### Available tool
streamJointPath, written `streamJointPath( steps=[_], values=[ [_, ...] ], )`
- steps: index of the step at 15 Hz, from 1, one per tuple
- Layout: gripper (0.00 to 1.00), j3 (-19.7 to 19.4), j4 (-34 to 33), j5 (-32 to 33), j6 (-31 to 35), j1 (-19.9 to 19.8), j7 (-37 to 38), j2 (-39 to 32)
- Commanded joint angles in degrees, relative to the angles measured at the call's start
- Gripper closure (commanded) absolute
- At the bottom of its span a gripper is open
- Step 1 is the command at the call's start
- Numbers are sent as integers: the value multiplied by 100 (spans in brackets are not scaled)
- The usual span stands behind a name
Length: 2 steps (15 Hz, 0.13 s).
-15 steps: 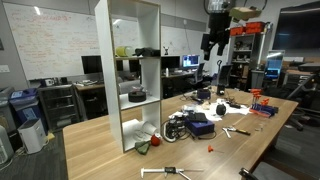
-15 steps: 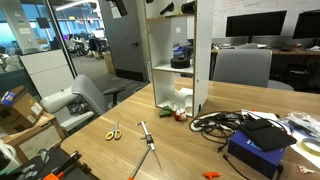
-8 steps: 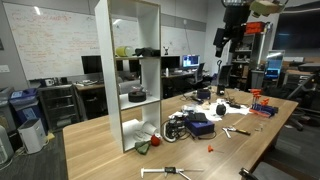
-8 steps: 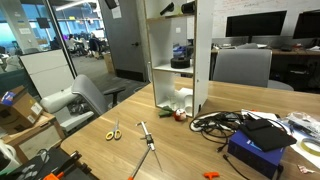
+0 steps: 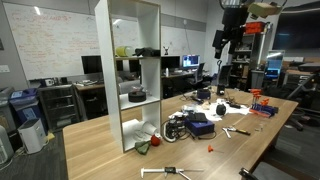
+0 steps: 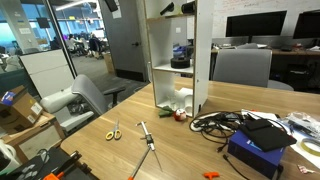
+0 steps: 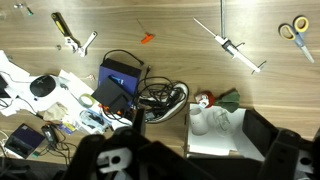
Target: Put the bottle on the third row of the shelf
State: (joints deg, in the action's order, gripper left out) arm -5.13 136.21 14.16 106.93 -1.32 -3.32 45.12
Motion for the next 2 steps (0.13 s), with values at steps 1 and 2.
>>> streamJointPath(
  steps=[1, 2],
  values=[
    [0, 55, -11, -53, 0, -80, -45, -10],
    [0, 55, -11, -53, 0, -80, -45, -10]
  ],
)
